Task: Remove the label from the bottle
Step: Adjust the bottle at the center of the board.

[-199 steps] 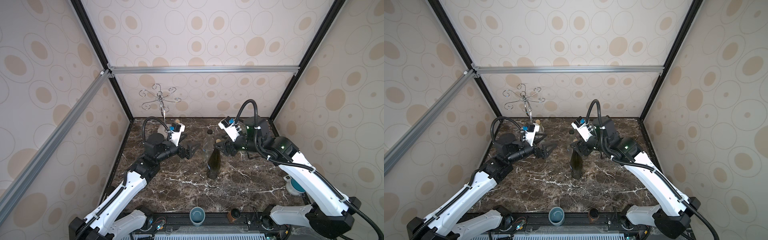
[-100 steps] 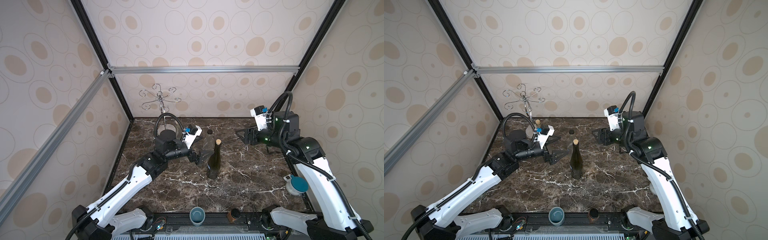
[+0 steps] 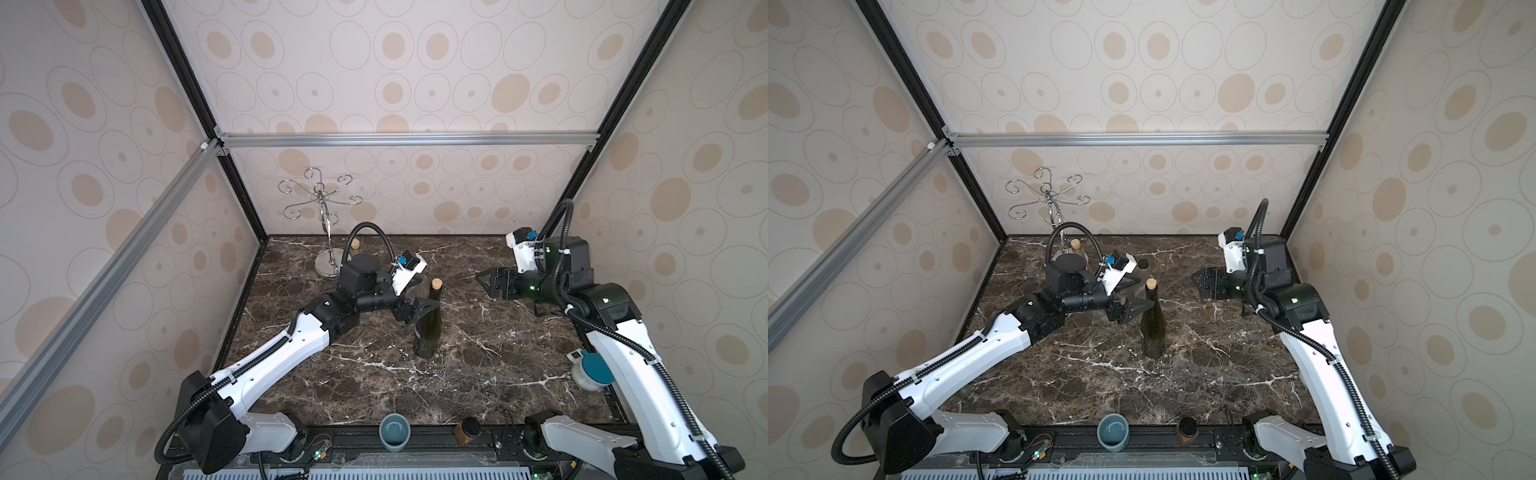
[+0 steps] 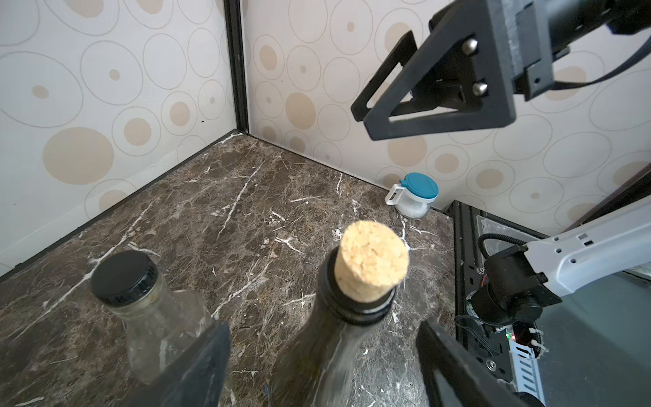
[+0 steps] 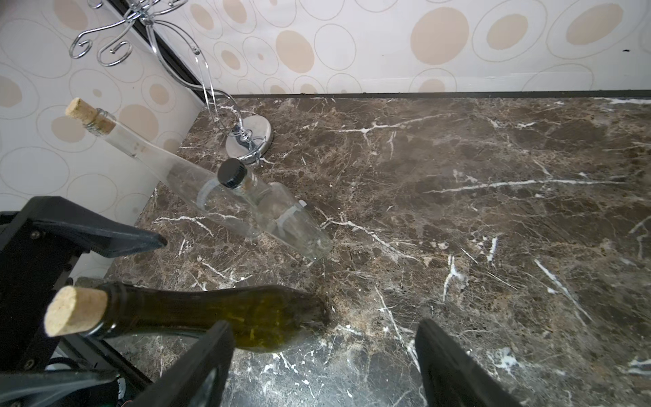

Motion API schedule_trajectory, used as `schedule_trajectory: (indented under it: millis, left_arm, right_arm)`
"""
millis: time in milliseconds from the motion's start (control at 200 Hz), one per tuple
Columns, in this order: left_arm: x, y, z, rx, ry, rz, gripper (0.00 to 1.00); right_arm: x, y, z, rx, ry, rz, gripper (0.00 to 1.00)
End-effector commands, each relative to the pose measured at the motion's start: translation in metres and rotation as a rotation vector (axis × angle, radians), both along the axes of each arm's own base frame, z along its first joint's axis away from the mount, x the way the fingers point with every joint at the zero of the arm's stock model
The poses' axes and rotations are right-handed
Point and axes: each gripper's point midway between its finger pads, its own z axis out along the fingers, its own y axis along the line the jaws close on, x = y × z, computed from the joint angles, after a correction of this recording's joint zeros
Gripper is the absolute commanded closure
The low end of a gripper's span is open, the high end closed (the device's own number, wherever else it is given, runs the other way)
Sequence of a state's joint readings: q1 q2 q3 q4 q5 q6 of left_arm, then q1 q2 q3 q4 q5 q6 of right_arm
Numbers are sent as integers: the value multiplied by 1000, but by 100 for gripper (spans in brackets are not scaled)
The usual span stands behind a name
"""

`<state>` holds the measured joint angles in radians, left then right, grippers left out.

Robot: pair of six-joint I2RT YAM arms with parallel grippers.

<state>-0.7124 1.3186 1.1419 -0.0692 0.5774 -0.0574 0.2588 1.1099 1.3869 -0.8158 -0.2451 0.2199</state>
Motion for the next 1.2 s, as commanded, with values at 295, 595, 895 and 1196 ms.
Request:
schedule_trajectory:
  millis: [295,595,895,1196]
  left_arm:
    - [-1,-19,25,-54,-78,-52,30]
    - [4,-26,24,-65,-87,-55,43]
    - [7,-28,26,-75,-96,-50,56]
    - [15,-20,29,-57,-128,24,86]
  right_arm:
    - [4,-3,-15,-2,21,-10,18]
    - [4,-3,-21,-6,34,-6,19]
    - [5,-2,-26,-5,43,-2,20]
    - [4,-2,-25,-2,44,-4,21]
